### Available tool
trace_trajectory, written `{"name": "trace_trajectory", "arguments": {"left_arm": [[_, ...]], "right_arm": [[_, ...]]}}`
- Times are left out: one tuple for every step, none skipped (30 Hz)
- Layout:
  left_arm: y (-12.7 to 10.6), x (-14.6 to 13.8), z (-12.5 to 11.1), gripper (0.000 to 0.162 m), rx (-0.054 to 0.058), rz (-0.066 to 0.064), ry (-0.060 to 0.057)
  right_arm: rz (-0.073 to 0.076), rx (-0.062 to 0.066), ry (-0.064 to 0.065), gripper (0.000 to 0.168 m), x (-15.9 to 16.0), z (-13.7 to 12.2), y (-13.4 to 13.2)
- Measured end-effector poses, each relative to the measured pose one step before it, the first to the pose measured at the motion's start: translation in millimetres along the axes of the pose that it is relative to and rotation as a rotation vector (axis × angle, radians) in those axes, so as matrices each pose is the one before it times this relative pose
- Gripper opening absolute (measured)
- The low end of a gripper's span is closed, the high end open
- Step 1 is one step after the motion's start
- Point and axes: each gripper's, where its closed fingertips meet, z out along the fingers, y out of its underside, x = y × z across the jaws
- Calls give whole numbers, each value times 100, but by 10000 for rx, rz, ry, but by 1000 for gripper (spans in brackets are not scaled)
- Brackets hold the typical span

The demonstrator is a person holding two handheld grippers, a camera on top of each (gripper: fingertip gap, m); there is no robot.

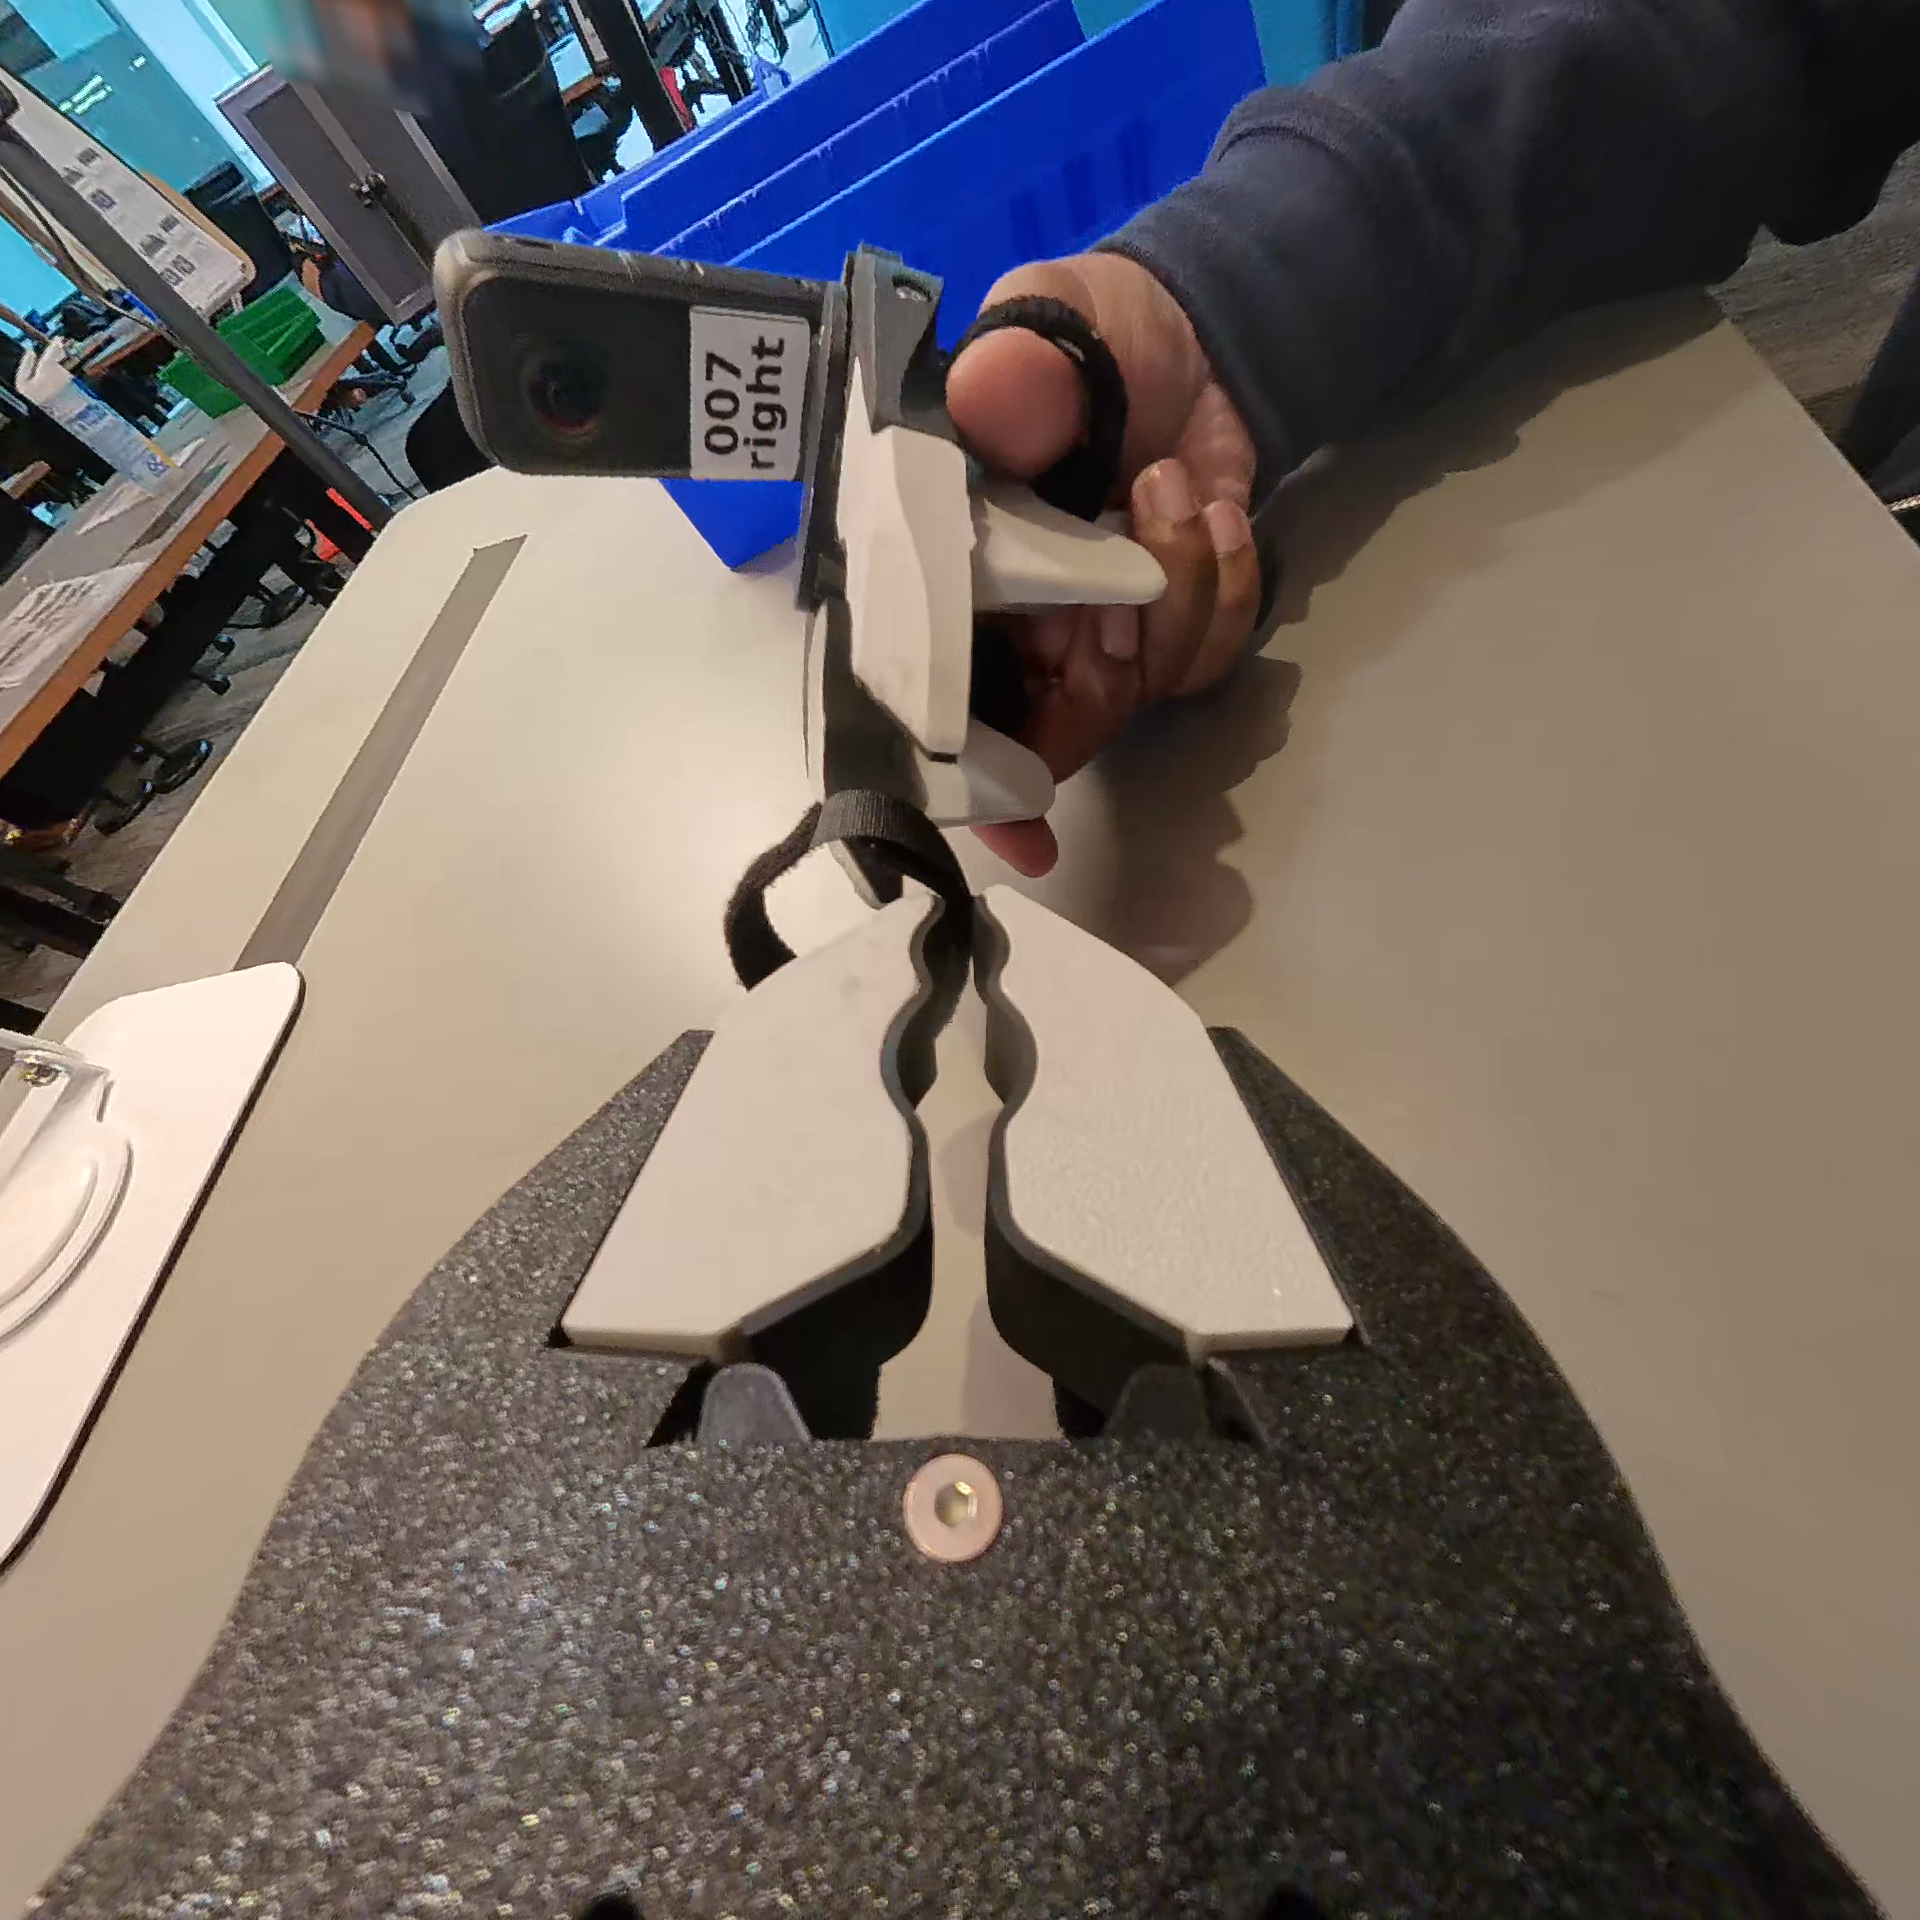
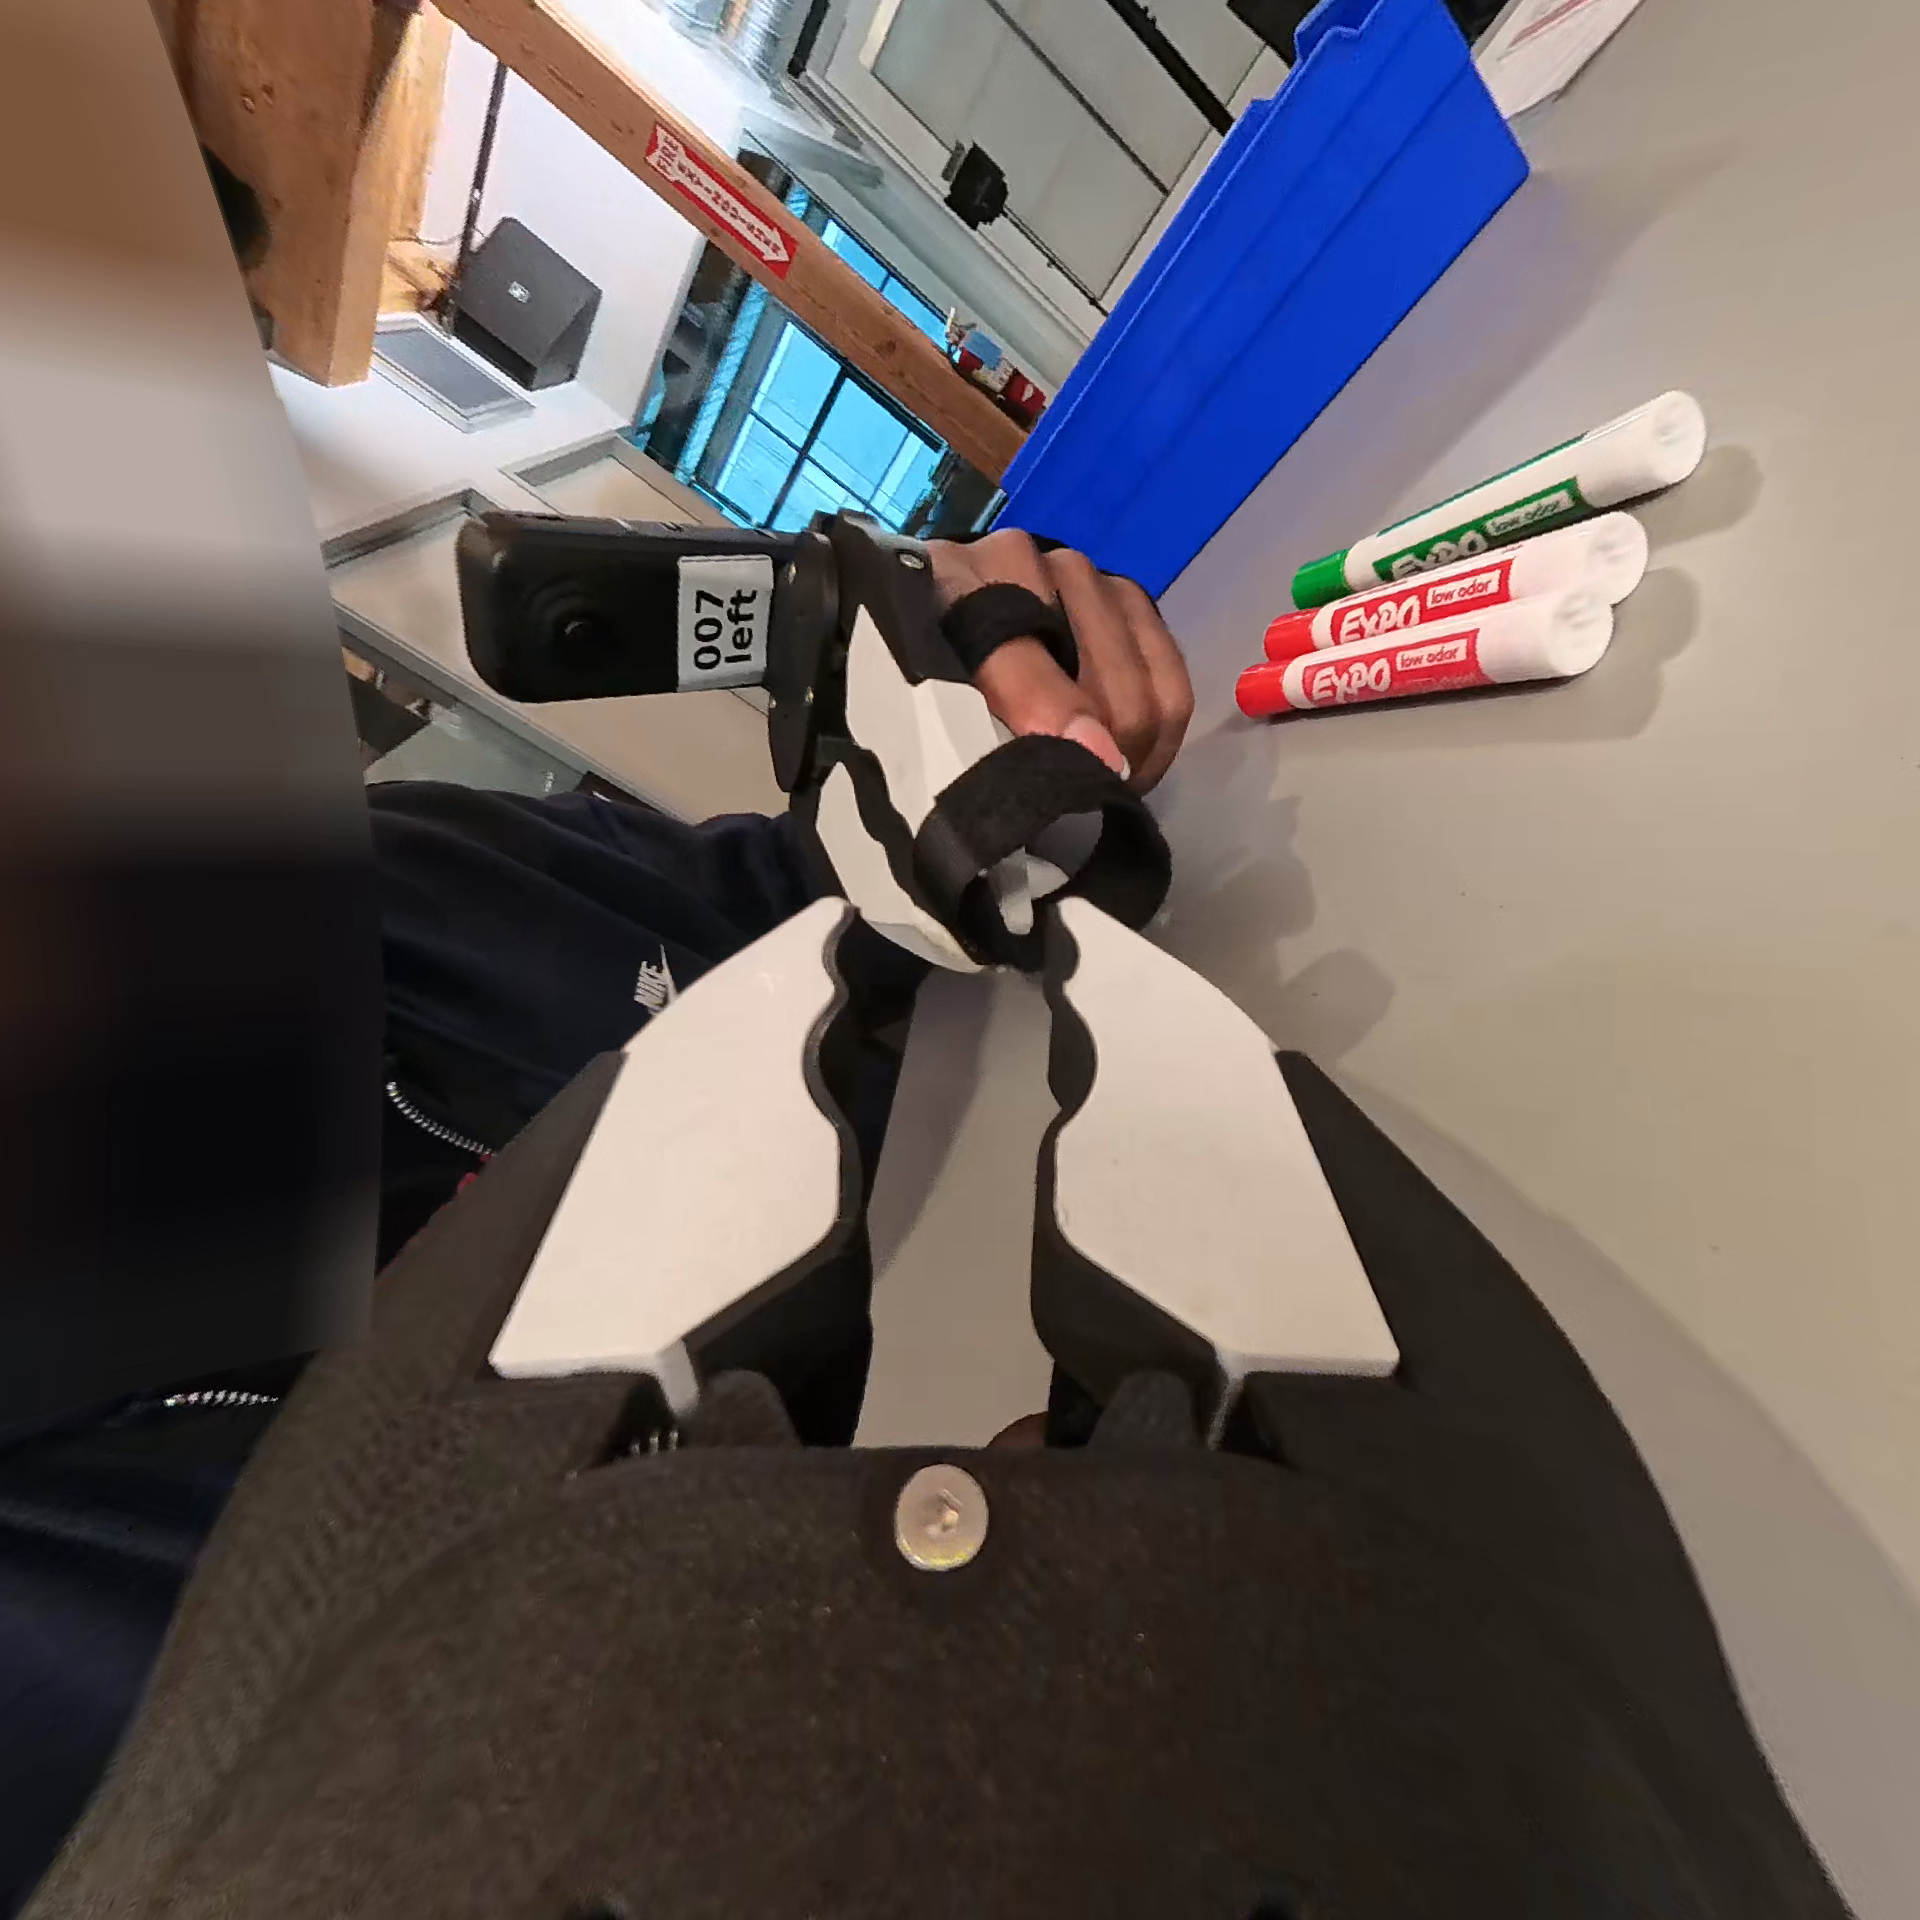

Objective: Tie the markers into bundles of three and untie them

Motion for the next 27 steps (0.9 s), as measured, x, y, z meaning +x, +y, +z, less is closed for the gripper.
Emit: {"name": "trace_trajectory", "arguments": {"left_arm": [[-8,51,19,3,-6,41,9],[-23,43,15,3,13,56,-8],[-31,96,26,3,21,50,39],[-40,104,22,3,22,37,41],[19,64,41,3,-3,6,31],[26,-43,20,3,0,-47,-16],[8,-82,-18,3,33,-148,2],[28,-125,-26,4,41,-270,26],[87,-289,-11,5,26,-451,-13],[152,-120,10,8,-8,-567,170],[29,-102,-48,13,87,-523,192],[-115,-204,-89,19,188,-471,97],[-217,-248,-119,23,226,-443,43],[-268,-169,-111,27,233,-411,75],[-314,-111,-77,29,234,-391,68],[-260,6,-36,29,207,-333,102],[-178,-46,11,28,139,-268,28],[-127,4,49,25,114,-153,10],[-115,149,51,19,121,-52,71],[-40,65,44,11,68,-1,-6],[80,-116,46,7,-33,29,-107],[122,-164,-5,4,-91,43,-105],[119,-57,-23,4,-115,151,-48],[155,-93,1,3,-164,239,-131],[106,-22,0,3,-164,341,-151],[-16,-29,1,3,-96,315,-190],[-110,-1,-15,3,-51,86,-115]], "right_arm": [[56,34,-85,31,-40,39,-9],[48,17,-43,28,13,26,8],[19,18,-13,22,35,33,23],[-17,-10,1,15,25,51,69],[-89,19,58,10,51,54,13],[-202,66,115,7,57,28,-56],[-270,75,108,6,12,11,-81],[-243,113,86,4,-18,-28,-164],[-195,206,138,4,55,-61,-309],[-165,236,171,3,110,-44,-332],[-145,217,107,3,41,-26,-264],[-115,189,63,3,12,-16,-210],[-74,176,78,3,28,-11,-208],[-82,137,61,3,-8,14,-164],[-118,87,41,3,-64,31,-111],[-159,64,57,3,-60,50,-78],[-222,14,70,3,-87,72,1],[-267,-40,106,3,-53,96,81],[-252,-22,140,3,-12,112,65],[-219,32,101,3,-49,93,15],[-188,50,119,3,6,74,5],[-177,26,147,4,91,53,25],[-135,-13,117,5,102,28,61],[-31,-48,64,7,105,30,87],[84,-67,-35,9,57,24,106],[150,-48,-121,13,-5,15,94],[145,-27,-115,16,-36,46,71]]}}
